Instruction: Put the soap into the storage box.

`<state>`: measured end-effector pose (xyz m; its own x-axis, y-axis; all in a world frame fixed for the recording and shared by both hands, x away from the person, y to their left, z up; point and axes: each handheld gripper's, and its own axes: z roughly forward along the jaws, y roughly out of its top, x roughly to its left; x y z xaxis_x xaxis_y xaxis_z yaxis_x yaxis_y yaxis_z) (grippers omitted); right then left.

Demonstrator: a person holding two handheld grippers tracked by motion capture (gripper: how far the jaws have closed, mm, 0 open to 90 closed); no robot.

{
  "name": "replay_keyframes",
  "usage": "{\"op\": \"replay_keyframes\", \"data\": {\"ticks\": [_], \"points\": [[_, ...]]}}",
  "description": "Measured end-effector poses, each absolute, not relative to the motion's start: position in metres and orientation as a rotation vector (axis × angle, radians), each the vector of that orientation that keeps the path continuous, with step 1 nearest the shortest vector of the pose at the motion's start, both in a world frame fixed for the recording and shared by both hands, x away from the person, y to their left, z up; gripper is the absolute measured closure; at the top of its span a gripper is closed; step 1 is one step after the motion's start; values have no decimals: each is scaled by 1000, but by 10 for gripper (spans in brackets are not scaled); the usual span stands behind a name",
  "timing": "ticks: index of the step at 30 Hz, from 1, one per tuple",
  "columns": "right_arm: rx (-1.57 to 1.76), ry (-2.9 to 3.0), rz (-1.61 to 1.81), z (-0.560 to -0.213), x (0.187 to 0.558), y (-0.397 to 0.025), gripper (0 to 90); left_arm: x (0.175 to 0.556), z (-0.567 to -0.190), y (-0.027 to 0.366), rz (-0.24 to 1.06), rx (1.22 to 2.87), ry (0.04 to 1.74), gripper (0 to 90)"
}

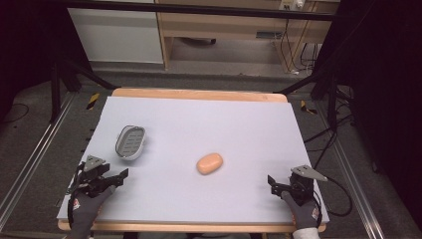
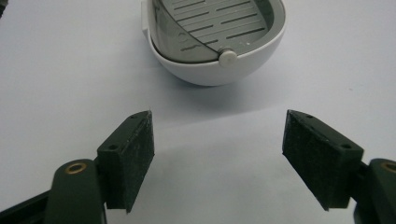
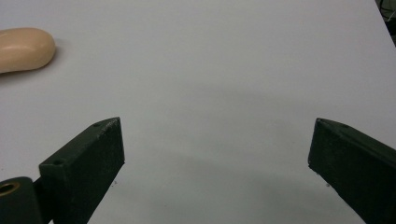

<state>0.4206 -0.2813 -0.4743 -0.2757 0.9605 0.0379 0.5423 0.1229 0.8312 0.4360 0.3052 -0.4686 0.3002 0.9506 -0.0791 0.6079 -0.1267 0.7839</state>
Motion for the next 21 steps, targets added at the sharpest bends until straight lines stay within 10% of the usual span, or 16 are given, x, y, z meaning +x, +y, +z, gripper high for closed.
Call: {"op": "replay_keyframes", "data": {"ticks": [21], "points": [[1453,1878,1024,-475,417,-278,52,427,-457,279,606,1837,1300,261]]}}
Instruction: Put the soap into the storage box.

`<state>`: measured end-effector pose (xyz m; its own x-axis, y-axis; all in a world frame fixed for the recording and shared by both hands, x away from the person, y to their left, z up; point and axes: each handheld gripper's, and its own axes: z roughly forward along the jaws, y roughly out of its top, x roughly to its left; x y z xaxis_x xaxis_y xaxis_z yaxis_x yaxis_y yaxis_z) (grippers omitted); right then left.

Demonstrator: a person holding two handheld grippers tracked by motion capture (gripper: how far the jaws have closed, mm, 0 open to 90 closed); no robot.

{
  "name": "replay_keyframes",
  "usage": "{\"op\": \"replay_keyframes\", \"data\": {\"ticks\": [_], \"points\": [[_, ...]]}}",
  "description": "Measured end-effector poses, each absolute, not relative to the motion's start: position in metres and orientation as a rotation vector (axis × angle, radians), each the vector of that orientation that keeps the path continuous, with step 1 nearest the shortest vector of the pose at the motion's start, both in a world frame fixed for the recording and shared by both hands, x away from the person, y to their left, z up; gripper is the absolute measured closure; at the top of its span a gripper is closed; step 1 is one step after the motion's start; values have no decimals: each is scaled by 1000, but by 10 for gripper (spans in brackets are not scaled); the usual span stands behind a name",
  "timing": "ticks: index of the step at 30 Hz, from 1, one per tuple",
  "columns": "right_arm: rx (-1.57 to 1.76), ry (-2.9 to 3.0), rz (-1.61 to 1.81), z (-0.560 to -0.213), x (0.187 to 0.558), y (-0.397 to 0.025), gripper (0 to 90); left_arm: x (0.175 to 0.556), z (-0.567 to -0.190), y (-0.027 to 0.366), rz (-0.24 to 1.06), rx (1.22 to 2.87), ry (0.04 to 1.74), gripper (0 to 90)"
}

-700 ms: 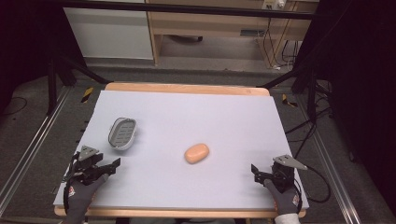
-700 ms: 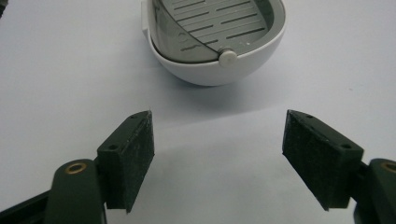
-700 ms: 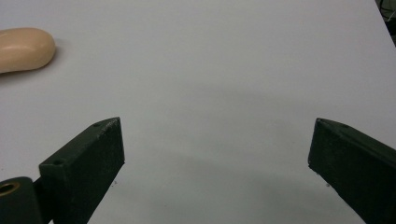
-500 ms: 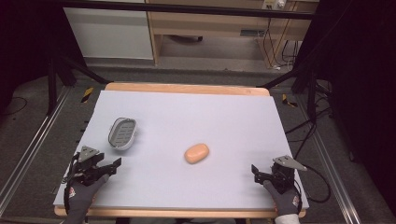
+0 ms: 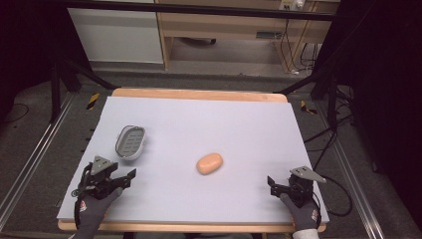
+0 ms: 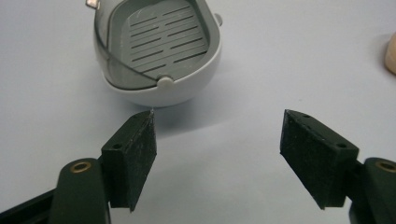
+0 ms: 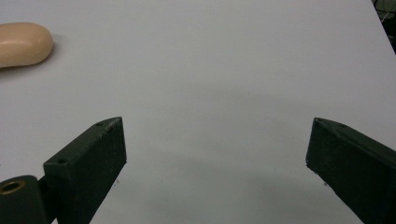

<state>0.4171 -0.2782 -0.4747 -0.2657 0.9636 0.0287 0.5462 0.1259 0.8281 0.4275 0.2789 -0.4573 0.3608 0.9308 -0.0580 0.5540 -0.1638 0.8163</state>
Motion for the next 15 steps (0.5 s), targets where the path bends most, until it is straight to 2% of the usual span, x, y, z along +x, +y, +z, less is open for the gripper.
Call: {"op": "replay_keyframes", "data": {"ticks": [15], "points": [[1471,1865,1013,-474,417,-278,51,426,-451,251,588,1871,1208,263]]}}
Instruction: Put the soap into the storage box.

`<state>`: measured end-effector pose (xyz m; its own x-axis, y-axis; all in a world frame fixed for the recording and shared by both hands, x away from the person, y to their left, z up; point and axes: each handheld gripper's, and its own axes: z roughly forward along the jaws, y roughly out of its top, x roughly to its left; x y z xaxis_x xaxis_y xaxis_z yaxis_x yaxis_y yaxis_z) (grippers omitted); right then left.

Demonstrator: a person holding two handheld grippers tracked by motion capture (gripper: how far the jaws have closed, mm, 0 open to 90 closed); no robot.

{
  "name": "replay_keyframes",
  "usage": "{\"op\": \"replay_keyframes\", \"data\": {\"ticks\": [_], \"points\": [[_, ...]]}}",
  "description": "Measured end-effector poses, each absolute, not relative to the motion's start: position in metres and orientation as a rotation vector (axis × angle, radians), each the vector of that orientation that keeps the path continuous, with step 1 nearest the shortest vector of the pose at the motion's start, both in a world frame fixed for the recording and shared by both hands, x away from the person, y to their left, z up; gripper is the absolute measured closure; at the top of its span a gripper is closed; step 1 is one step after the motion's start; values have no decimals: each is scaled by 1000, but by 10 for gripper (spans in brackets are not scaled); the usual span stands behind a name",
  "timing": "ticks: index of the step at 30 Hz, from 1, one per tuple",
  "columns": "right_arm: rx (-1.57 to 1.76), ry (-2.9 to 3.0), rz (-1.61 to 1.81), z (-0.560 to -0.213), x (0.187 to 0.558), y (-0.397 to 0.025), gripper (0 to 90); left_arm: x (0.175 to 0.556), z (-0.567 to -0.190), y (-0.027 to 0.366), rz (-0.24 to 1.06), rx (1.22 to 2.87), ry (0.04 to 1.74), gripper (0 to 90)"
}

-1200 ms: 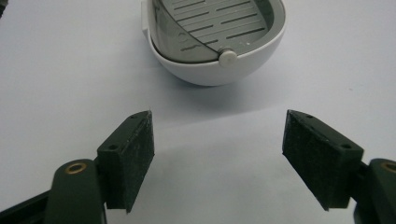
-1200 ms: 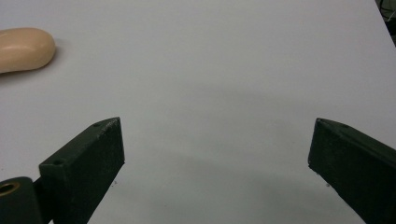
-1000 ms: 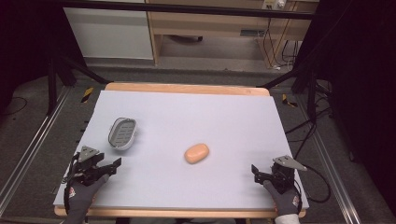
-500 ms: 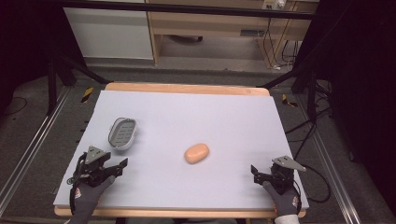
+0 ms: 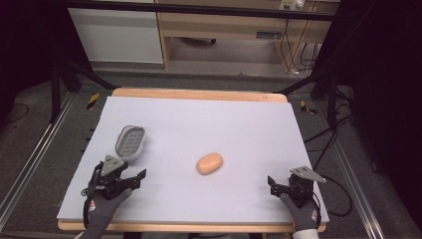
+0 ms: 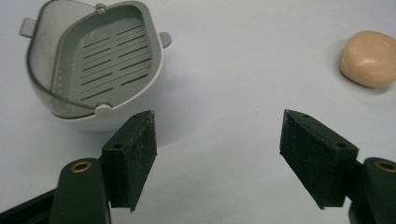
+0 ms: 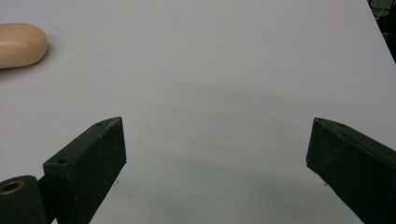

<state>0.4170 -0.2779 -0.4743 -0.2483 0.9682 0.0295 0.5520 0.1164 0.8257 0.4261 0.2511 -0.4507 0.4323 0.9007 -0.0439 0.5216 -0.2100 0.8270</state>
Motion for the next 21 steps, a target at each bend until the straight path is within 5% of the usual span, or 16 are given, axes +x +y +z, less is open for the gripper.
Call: {"op": "replay_keyframes", "data": {"ticks": [21], "points": [[1472,1889,1012,-476,417,-276,51,431,-449,205,561,1941,1112,262]]}}
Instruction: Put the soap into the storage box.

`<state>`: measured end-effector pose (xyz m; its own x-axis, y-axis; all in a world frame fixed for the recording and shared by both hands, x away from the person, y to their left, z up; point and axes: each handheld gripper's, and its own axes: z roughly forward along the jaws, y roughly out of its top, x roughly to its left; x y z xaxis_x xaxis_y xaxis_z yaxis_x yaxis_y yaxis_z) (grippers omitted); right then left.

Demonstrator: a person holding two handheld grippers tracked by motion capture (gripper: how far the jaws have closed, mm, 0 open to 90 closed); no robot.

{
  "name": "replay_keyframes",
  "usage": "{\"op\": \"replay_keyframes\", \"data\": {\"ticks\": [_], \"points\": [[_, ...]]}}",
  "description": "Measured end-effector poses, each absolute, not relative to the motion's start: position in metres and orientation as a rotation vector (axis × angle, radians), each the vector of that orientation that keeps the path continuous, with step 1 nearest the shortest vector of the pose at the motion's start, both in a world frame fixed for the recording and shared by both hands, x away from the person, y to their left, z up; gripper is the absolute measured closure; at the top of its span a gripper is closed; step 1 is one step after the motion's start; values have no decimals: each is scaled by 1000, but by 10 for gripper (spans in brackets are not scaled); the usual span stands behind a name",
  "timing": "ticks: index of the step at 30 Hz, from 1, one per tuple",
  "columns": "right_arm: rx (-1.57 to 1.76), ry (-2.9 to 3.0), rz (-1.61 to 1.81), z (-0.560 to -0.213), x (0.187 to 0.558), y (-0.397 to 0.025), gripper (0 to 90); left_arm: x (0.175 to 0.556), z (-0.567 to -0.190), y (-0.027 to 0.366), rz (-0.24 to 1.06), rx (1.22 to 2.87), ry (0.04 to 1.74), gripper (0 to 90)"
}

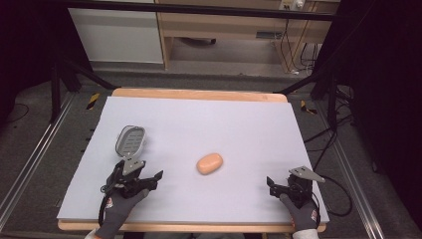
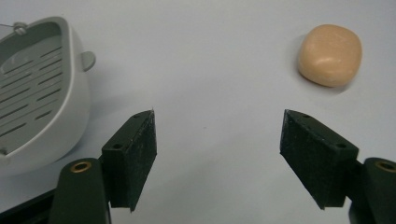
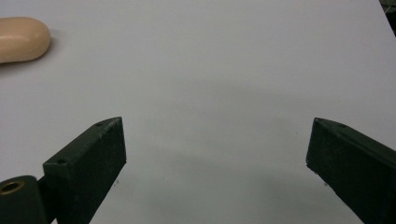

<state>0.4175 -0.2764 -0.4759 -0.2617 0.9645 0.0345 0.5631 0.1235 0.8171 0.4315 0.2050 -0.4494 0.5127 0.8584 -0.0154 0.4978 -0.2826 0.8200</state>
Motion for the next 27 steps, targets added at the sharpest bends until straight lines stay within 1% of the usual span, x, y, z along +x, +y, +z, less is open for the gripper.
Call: {"op": "replay_keyframes", "data": {"ticks": [19,27], "points": [[1472,1892,1012,-477,418,-277,51,445,-433,156,542,1960,1002,259],[1472,1900,1009,-477,418,-276,51,451,-426,148,538,1946,986,258]]}}
